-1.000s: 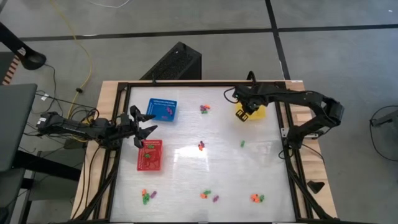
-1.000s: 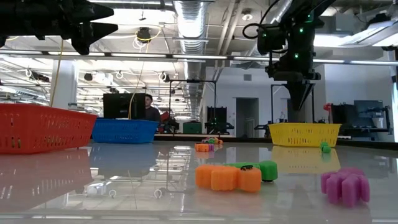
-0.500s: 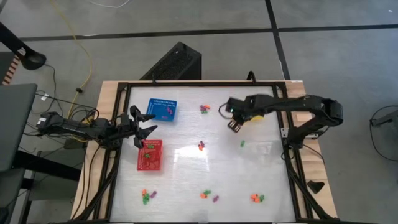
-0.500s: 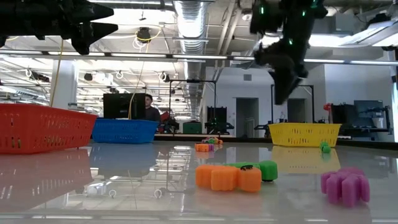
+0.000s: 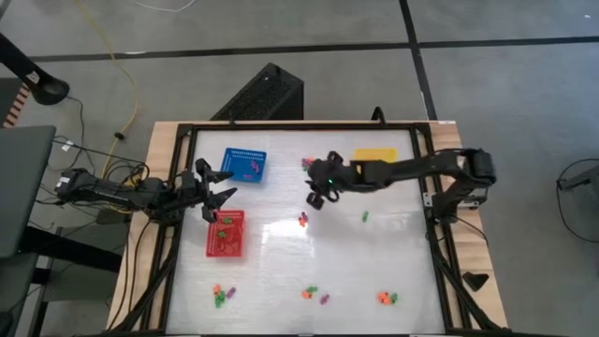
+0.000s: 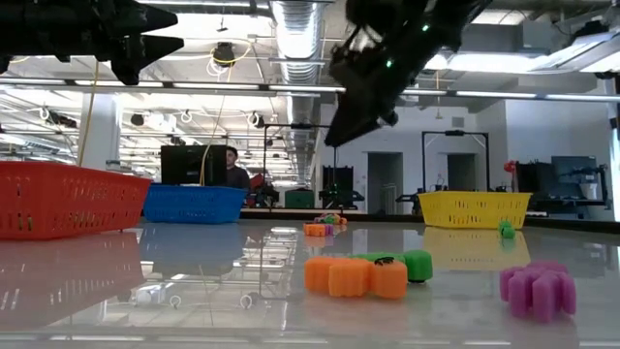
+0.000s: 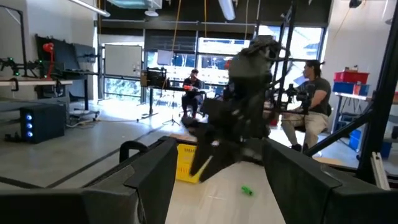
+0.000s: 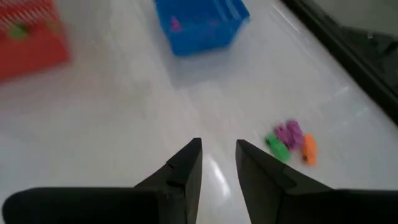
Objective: Sort Halloween decoration
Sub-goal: Put the violet skeleton toy into the blue bin
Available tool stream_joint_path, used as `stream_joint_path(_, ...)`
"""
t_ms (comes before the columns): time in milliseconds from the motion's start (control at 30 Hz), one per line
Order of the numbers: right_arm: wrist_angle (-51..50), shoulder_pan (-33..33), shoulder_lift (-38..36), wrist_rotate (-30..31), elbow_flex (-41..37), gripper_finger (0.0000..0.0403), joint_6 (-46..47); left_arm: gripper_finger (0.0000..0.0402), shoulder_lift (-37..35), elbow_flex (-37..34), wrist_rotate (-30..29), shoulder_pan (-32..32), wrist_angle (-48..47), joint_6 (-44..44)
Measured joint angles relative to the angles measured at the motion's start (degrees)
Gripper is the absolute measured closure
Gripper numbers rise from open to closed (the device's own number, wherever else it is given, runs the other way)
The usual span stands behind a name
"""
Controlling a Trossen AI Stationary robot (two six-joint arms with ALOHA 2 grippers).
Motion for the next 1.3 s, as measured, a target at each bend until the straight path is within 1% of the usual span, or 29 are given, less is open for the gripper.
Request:
stream_joint_path(167, -1.3, -8.0, 6.5, -10.3, 5.6, 0.0245, -3.4, 0.0175, -0.6, 0.0, 0.2, 0.0, -0.1, 0.6)
stream_joint_path(267, -4.3, -12.0, 10.7, -12.9, 8.9, 0.0225, -6.0, 0.0175, -0.9, 0.0, 1.0, 0.0, 0.0, 0.6)
stream_joint_path(433, -6.6, -16.6, 16.0, -13.4, 12.7, 0.0204, -7.9, 0.0175, -1.6, 0.0, 2.8, 0.0, -0.2, 0.8)
stream_joint_path(600, -7.7, -19.5, 20.4, -14.6, 16.2, 0.0200, -5.9, 0.0175, -1.6, 0.0, 3.2, 0.0, -0.9, 1.1)
stream_joint_path(767, -10.4, -20.0, 24.4, -14.8, 20.5, 0.0204, -5.5, 0.0175, -1.6, 0.0, 3.3, 0.0, -1.7, 1.4)
stream_joint_path(967, -17.1, -20.0, 27.5, -14.8, 25.6, 0.0205, -5.5, 0.0175, -1.6, 0.0, 3.3, 0.0, -2.2, 1.2)
stream_joint_path(1067, -18.9, -19.7, 28.6, -14.8, 26.5, 0.0205, -5.5, 0.0175, -1.6, 0.0, 3.2, 0.0, -2.2, 1.2)
stream_joint_path(1300, -20.6, -19.4, 28.6, -14.8, 26.5, 0.0210, -5.5, 0.0175, -1.6, 0.0, 3.2, 0.0, -2.2, 0.8)
